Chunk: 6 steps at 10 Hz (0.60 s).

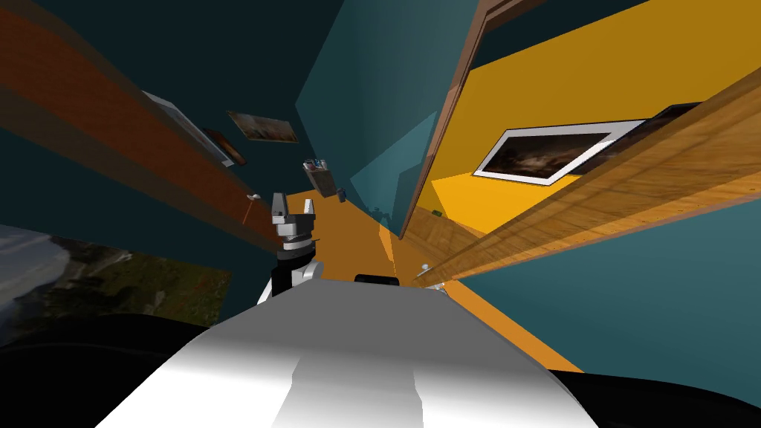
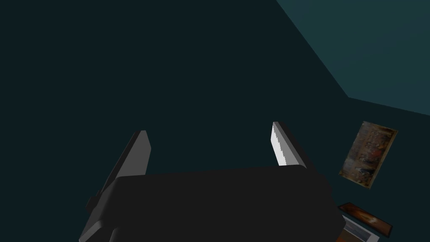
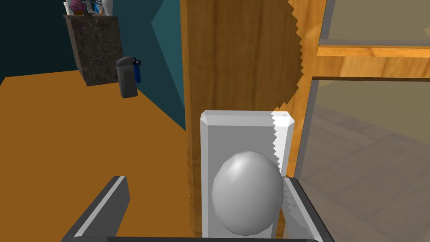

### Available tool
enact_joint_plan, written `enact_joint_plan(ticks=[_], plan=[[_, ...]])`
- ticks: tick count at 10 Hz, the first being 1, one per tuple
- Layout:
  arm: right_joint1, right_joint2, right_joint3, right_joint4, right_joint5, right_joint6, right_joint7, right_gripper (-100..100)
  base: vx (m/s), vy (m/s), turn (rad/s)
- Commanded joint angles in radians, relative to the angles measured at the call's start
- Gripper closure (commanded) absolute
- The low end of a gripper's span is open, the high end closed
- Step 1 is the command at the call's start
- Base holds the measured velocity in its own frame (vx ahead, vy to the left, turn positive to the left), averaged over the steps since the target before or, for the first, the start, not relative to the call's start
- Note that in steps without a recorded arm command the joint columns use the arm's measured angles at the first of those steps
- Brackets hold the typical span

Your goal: Pull the door open

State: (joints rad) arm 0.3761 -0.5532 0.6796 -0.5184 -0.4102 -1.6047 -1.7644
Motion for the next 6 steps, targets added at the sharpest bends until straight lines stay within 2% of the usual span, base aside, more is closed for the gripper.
enact_joint_plan(ticks=[1,2,4,6], plan=[[0.031,-0.001,0.018,-0.043,0.014,0.008,0.009,100,-0.066,-0.035,0.106],[0.035,0.001,0.023,-0.035,0.020,-0.009,0.012,100,-0.088,-0.052,0.171],[0.038,0.003,0.026,-0.031,0.024,-0.019,0.015,100,-0.099,-0.050,0.150],[0.038,0.003,0.026,-0.031,0.024,-0.019,0.015,100,-0.018,-0.007,0.014]])
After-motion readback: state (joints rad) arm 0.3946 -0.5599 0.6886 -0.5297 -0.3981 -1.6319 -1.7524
